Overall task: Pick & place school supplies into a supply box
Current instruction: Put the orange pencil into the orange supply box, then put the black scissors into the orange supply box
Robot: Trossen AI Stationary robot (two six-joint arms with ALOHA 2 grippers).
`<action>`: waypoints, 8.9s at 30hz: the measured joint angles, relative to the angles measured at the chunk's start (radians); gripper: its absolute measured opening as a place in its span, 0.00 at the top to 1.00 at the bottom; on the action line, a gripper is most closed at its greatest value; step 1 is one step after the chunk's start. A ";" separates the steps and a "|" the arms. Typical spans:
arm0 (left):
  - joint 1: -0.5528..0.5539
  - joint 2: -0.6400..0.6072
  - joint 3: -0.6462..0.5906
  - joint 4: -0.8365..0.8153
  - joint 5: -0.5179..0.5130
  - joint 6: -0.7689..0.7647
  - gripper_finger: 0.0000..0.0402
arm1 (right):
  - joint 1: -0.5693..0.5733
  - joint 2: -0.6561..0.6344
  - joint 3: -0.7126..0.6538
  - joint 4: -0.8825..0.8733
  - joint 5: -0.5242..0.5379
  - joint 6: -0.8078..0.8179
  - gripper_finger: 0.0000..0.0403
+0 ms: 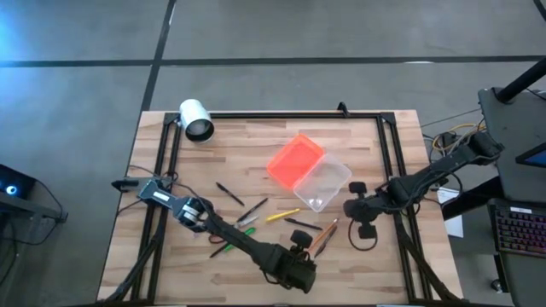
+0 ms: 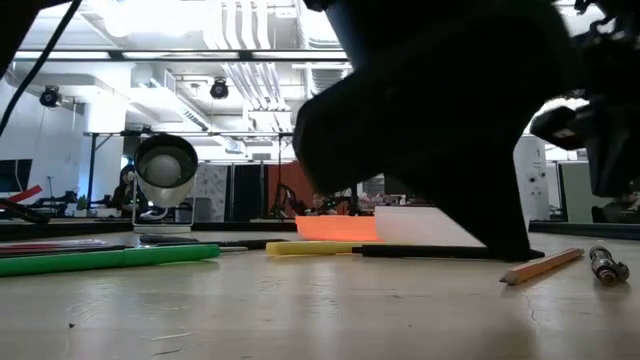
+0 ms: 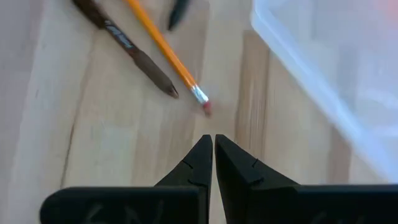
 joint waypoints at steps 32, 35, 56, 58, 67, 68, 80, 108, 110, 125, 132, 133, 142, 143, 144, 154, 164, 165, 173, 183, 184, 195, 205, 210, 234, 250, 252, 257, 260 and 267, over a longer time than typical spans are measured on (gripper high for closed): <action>0.003 0.002 -0.062 0.039 -0.002 -0.091 1.00 | 0.000 0.200 0.013 0.134 0.083 -0.448 0.53; 0.003 0.001 -0.069 0.045 -0.003 -0.091 1.00 | 0.000 0.200 0.013 0.134 0.083 -0.444 0.53; 0.027 0.000 -0.065 0.060 -0.003 -0.140 1.00 | 0.000 0.184 0.013 0.065 0.069 -0.414 0.53; 0.027 0.000 -0.065 0.061 -0.003 -0.140 1.00 | 0.000 0.184 0.013 0.060 0.053 -0.414 0.53; 0.027 0.000 -0.067 0.066 -0.002 -0.163 1.00 | 0.000 0.184 0.010 0.035 0.048 -0.395 0.53; 0.028 0.000 -0.069 0.069 -0.002 -0.164 1.00 | 0.000 0.184 0.010 0.035 0.044 -0.394 0.53; 0.030 -0.001 -0.082 0.089 0.005 -0.166 1.00 | 0.000 0.185 0.010 0.106 -0.038 -0.307 0.53; 0.035 0.000 -0.083 0.098 -0.017 -0.196 1.00 | 0.000 0.268 -0.021 0.178 -0.037 -0.342 0.71; 0.035 0.000 -0.083 0.099 -0.019 -0.201 1.00 | 0.000 0.292 -0.012 0.175 -0.037 -0.331 0.72; 0.035 0.000 -0.083 0.099 -0.021 -0.210 1.00 | 0.000 0.278 0.027 0.112 -0.037 -0.285 0.87; 0.035 -0.009 -0.054 0.064 -0.023 -0.231 1.00 | 0.000 0.277 0.045 0.071 -0.029 -0.282 0.97; 0.035 -0.015 -0.048 0.054 -0.030 -0.246 1.00 | 0.000 0.277 0.048 0.070 -0.029 -0.282 0.97; 0.022 -0.124 -0.032 -0.155 -0.091 -0.519 1.00 | 0.000 0.208 0.107 -0.027 0.078 -0.260 0.98; 0.019 -0.136 -0.032 -0.178 -0.092 -0.569 1.00 | -0.001 0.187 0.118 -0.045 0.098 -0.254 0.98; 0.015 -0.150 -0.032 -0.199 -0.093 -0.617 1.00 | -0.001 0.167 0.130 -0.064 0.115 -0.243 0.98; -0.023 -0.214 -0.026 -0.223 -0.134 -0.910 1.00 | -0.225 0.031 0.164 -0.197 0.225 -0.140 0.98; -0.041 -0.223 -0.015 -0.222 -0.136 -1.147 1.00 | -0.461 0.186 0.255 -0.309 0.129 -0.361 0.97; -0.044 -0.226 -0.015 -0.225 -0.139 -1.159 1.00 | -0.466 0.206 0.266 -0.338 0.133 -0.399 0.97; -0.062 -0.233 -0.016 -0.254 -0.183 -1.198 1.00 | -0.469 0.268 0.290 -0.403 0.181 -0.581 0.97; -0.061 -0.233 -0.016 -0.331 -0.221 -1.213 1.00 | -0.471 0.320 0.290 -0.337 0.121 -0.618 0.97; -0.062 -0.233 -0.016 -0.331 -0.221 -1.213 1.00 | -0.471 0.334 0.290 -0.337 0.121 -0.601 0.97; -0.064 -0.233 -0.016 -0.338 -0.223 -1.273 1.00 | -0.472 0.322 0.290 -0.316 0.194 -0.552 0.66; -0.008 -0.306 -0.016 -0.582 -0.189 -1.800 1.00 | -0.472 0.069 0.290 -0.320 0.307 -0.355 0.45; 0.069 -0.340 -0.016 -0.738 -0.166 -1.815 1.00 | -0.472 -0.037 0.289 -0.345 0.182 -0.072 0.45; 0.086 -0.500 -0.615 -0.522 0.237 -1.220 0.72 | -0.377 -0.129 0.280 -0.422 -0.048 0.049 0.45; 0.098 -0.922 -1.205 -0.037 0.364 -1.172 0.72 | -0.369 -0.112 0.280 -0.365 -0.117 0.091 0.45; 0.099 -0.932 -1.235 -0.046 0.372 -1.174 0.72 | -0.369 -0.103 0.280 -0.362 -0.117 0.107 0.45; 0.064 -0.939 -1.261 -0.030 0.455 -1.137 0.72 | -0.369 -0.069 0.280 -0.361 -0.117 0.118 0.45; -0.004 -0.938 -1.255 0.013 0.434 -1.060 0.72 | -0.369 -0.040 0.280 -0.361 -0.117 0.118 0.45; -0.110 -0.938 -1.260 0.029 0.275 -1.074 0.72 | -0.369 0.040 0.280 -0.334 -0.117 0.105 0.45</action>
